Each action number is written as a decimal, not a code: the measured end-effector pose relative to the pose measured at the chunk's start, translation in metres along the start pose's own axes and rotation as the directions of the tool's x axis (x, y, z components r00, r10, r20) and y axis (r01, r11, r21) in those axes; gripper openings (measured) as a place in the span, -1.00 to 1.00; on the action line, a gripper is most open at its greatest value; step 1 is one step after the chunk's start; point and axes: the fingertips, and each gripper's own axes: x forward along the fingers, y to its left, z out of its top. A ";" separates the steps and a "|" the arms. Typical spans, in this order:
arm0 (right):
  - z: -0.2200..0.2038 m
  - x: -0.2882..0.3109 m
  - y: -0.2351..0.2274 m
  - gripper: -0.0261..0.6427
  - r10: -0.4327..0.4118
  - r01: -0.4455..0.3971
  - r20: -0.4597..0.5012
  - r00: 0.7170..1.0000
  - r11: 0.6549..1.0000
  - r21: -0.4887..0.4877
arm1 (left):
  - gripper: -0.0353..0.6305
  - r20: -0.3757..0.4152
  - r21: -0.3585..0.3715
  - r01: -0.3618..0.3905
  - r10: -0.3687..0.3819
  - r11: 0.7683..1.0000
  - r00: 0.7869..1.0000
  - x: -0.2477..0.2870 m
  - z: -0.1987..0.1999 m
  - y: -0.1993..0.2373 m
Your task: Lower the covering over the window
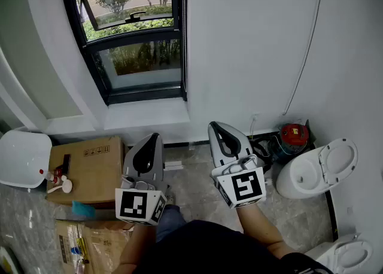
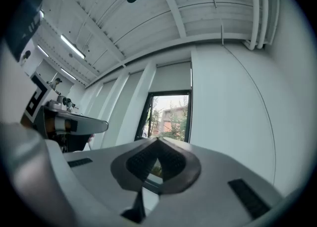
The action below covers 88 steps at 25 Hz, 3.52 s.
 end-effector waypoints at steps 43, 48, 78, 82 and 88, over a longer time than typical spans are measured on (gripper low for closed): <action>-0.128 0.457 -0.155 -0.88 -0.074 0.073 0.017 0.997 0.995 0.063 | -0.93 0.013 -0.235 0.241 -0.244 0.942 0.970 0.403 -0.136 0.238; -0.134 0.470 -0.167 -0.88 -0.089 0.088 0.010 0.996 0.993 0.083 | -0.93 0.005 -0.199 0.254 -0.259 0.946 0.966 0.431 -0.141 0.239; -0.135 0.565 -0.201 -0.88 -0.322 0.319 -0.084 0.943 0.947 -0.040 | -0.60 -0.046 -0.133 0.516 -0.525 0.846 0.850 0.635 -0.187 0.266; -0.137 0.573 -0.195 -0.88 -0.306 0.306 -0.080 0.949 0.952 -0.014 | -0.60 -0.066 -0.147 0.508 -0.521 0.849 0.851 0.653 -0.200 0.266; -0.125 0.577 -0.199 -0.88 -0.308 0.307 -0.058 0.949 0.951 -0.030 | -0.60 -0.087 -0.139 0.515 -0.528 0.846 0.845 0.682 -0.210 0.262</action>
